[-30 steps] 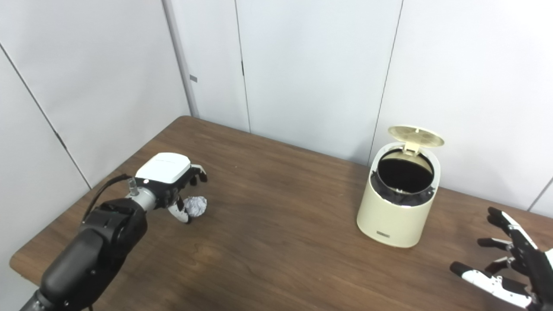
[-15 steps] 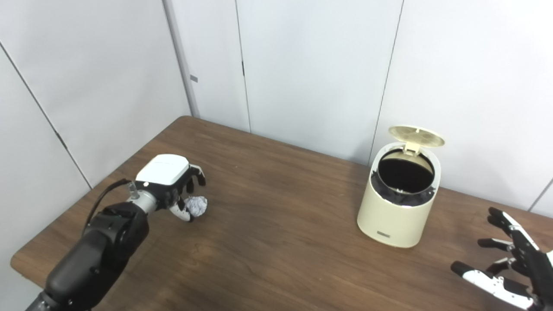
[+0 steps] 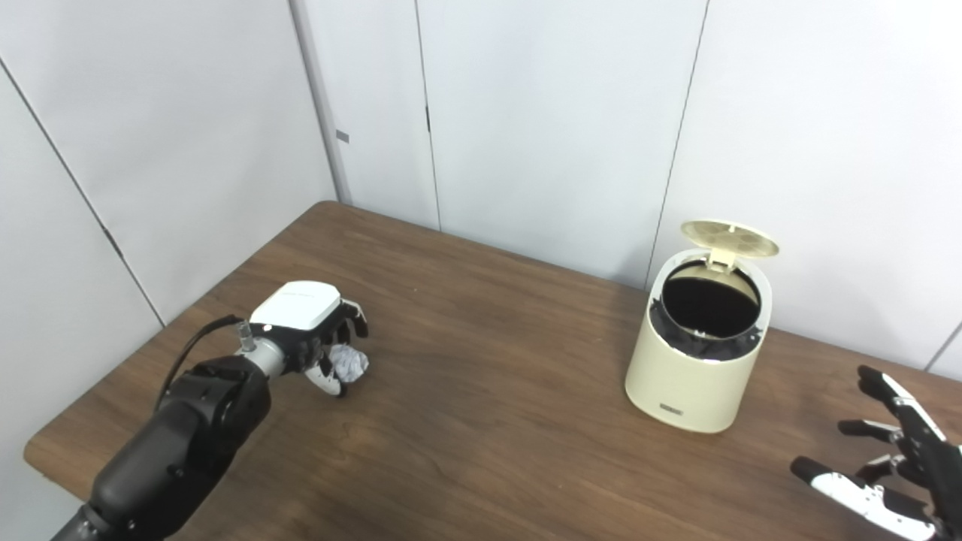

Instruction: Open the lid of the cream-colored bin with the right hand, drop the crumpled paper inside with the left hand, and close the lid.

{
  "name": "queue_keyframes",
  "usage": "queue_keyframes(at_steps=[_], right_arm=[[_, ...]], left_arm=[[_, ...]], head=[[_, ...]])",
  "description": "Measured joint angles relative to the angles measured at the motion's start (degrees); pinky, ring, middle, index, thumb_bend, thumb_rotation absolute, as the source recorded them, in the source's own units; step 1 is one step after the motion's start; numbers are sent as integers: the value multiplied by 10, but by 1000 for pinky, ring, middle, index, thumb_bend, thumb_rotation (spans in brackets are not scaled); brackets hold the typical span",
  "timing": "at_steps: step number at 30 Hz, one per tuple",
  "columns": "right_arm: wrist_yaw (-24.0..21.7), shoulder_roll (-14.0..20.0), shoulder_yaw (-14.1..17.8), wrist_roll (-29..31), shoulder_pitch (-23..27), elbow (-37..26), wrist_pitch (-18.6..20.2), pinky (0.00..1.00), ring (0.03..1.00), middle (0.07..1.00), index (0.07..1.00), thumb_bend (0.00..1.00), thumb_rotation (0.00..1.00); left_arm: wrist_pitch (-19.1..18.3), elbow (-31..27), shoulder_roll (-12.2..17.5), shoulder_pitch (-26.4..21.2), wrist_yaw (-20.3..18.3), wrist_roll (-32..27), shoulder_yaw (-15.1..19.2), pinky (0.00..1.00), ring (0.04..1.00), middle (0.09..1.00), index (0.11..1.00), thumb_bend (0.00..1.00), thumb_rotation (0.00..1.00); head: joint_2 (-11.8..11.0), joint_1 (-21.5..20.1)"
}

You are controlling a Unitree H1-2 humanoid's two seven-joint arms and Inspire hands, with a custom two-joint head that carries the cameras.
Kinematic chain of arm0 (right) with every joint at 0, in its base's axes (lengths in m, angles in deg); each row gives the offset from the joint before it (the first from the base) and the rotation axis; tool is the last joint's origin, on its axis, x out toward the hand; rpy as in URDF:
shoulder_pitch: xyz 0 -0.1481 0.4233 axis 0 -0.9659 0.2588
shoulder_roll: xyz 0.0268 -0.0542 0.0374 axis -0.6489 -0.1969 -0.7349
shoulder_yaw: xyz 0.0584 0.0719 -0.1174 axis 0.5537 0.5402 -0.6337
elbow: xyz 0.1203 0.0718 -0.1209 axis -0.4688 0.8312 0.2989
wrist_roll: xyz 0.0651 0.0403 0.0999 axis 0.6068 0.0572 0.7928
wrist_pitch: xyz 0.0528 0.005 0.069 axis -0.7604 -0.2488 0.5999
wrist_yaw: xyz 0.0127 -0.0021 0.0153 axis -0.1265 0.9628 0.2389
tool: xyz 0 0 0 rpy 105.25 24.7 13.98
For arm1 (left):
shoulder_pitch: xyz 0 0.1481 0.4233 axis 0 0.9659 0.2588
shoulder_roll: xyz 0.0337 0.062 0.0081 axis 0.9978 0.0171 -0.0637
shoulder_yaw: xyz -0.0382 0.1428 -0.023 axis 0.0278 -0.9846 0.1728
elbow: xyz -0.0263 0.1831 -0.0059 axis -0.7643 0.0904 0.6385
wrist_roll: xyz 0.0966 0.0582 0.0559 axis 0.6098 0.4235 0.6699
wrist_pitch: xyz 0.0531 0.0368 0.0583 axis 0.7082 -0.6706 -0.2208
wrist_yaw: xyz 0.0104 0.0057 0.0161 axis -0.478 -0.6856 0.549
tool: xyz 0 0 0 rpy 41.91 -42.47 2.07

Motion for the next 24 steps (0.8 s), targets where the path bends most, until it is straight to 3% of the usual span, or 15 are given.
queue_keyframes(at_steps=[4, 17, 24], right_arm=[[-2, 0, 1, 4, 0, -4, 2, 377, 711, 914, 899, 699, 395], [-5, 2, 3, 6, -2, -14, 12, 373, 709, 915, 903, 690, 386], [-6, 2, 3, 5, -2, -19, 15, 361, 707, 924, 907, 683, 386]], left_arm=[[-5, 3, 3, -6, -5, 1, -6, 542, 704, 743, 691, 812, 44], [-7, 20, 7, -14, 11, 1, -15, 541, 679, 710, 669, 798, 22], [-9, 13, 10, -14, -2, -8, -18, 536, 681, 716, 673, 805, 25]], head=[[3, -1], [11, -2], [15, -2]])
